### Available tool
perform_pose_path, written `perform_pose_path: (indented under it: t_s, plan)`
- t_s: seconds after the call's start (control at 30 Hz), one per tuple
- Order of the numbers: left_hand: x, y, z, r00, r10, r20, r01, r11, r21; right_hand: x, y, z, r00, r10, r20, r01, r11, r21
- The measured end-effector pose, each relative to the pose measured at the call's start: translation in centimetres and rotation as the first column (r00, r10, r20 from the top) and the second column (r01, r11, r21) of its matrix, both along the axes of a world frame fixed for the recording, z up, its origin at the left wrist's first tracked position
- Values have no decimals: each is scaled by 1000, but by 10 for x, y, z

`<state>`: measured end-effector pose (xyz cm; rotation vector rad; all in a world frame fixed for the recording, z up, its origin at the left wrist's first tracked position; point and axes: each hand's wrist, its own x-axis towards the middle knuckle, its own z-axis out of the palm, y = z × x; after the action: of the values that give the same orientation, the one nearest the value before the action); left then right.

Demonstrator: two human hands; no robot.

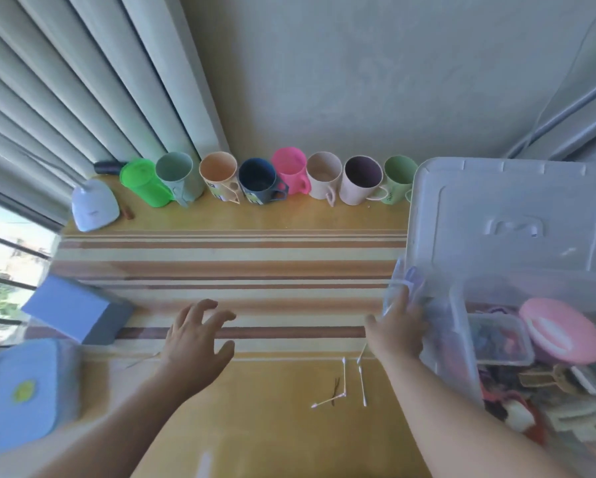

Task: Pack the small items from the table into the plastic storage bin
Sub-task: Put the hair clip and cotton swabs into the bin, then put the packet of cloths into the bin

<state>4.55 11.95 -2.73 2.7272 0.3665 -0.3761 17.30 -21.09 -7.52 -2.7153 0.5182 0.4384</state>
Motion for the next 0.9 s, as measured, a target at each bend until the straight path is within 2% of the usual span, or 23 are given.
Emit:
perform_pose_path:
  t_s: [0.07, 0.17, 0.3, 0.37, 0.47, 0.57, 0.7, 0.8, 0.9]
  plan:
    - [-10, 17, -3, 999, 34, -17, -33, 999, 12, 6, 0, -7, 998, -19, 52, 21, 999, -43]
    - [-24, 36, -10, 998, 67, -8, -67, 998, 6, 15, -6, -18, 994, -86, 71, 89, 996, -27]
    - [-32, 45, -16, 997, 71, -38, -72, 997, -9, 15, -3, -12, 982, -185, 49, 178, 977, 121]
    - [-32, 43, -20, 996, 76, -41, -77, 997, -22, 6, 3, -3, 995, -96, 23, 91, 984, 152]
    - [-32, 33, -27, 995, 62, -80, -64, 998, -18, -10, 6, 0, 986, 143, -81, -123, 970, 208]
    - [-42, 18, -37, 988, 10, -156, -17, 999, -41, -27, 9, 3, 948, 317, -14, -301, 912, 278]
    - [-63, -6, -51, 974, -42, -223, 33, 998, -44, -39, 17, 10, 919, 383, 97, -393, 865, 313]
    - [-64, -18, -54, 970, -79, -232, 58, 994, -92, -40, 0, 9, 929, 342, 142, -366, 903, 226]
    - [-79, 3, -48, 984, 36, -172, -48, 997, -68, -39, -11, 5, 940, 319, 122, -339, 918, 206]
